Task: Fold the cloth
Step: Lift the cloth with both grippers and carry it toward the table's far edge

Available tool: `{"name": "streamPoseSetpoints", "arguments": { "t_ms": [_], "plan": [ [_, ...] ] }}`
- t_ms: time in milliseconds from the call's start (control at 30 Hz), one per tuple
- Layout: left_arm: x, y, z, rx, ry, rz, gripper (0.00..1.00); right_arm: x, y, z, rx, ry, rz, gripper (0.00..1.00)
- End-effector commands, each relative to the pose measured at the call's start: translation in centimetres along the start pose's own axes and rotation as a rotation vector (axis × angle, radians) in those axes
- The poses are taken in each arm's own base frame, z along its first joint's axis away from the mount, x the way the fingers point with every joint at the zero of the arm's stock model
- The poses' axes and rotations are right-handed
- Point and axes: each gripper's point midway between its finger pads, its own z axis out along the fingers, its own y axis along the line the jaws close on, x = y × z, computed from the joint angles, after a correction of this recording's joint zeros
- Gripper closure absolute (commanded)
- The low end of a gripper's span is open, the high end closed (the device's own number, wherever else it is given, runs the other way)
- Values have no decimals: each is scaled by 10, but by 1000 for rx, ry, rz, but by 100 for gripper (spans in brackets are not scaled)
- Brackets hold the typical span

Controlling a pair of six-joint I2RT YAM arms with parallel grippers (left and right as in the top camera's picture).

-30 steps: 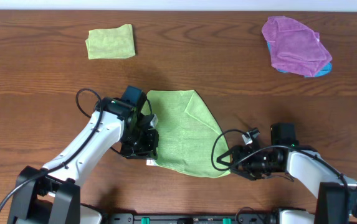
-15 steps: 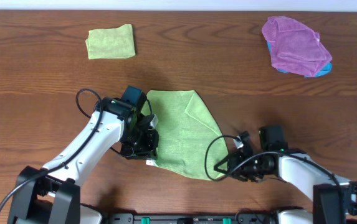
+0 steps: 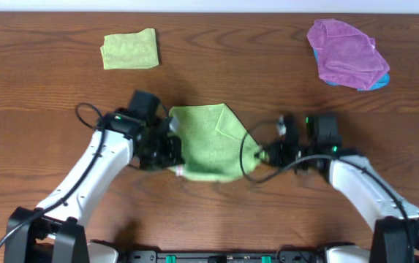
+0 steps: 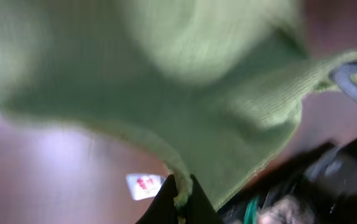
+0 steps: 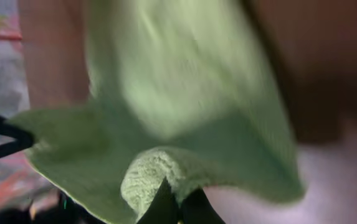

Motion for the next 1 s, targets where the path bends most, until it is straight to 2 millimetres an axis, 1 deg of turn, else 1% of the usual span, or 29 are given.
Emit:
{"name": "streamPoseSetpoints", "arguments": {
  "t_ms": [0, 33, 100, 267, 300, 333, 400, 467, 533, 567, 600, 667, 733, 800, 867, 967],
  "plan": [
    [-38, -18, -16, 86, -136, -28, 94, -48, 18, -14, 57, -116, -114, 99],
    [-45, -21, -17, 98, -164, -26, 94, -57, 20, -17, 69, -136, -125, 99],
    [-68, -29, -19, 132, -240, -14, 94, -80, 26, -22, 92, -180, -167, 99],
    [-123, -47, -29, 231, -432, 4, 94, -125, 35, -21, 97, -250, -224, 99],
    [-135, -51, -33, 255, -471, 2, 95, -136, 38, -20, 94, -267, -239, 99],
    [-150, -54, -38, 286, -518, -4, 94, -149, 41, -20, 92, -286, -251, 99],
    [-171, -56, -45, 316, -568, -10, 95, -171, 46, -20, 96, -320, -270, 99],
    [-192, -58, -54, 333, -597, -10, 94, -198, 54, -21, 94, -354, -299, 99],
    [-210, -62, -64, 346, -623, 5, 94, -220, 62, -23, 89, -382, -321, 99],
    [-221, -67, -72, 352, -642, 24, 94, -235, 69, -26, 82, -404, -335, 99],
    [-230, -71, -81, 359, -660, 39, 94, -246, 75, -30, 78, -419, -345, 99],
    [-250, -83, -107, 370, -690, 79, 94, -270, 91, -41, 72, -451, -373, 99],
    [-257, -92, -125, 358, -695, 125, 95, -280, 106, -54, 76, -467, -416, 99],
    [-255, -98, -136, 331, -685, 162, 94, -282, 114, -63, 90, -464, -435, 99],
    [-249, -100, -141, 301, -654, 182, 95, -277, 113, -66, 114, -433, -438, 99],
    [-238, -100, -138, 281, -602, 196, 94, -262, 105, -63, 137, -369, -426, 99]
  ]
}}
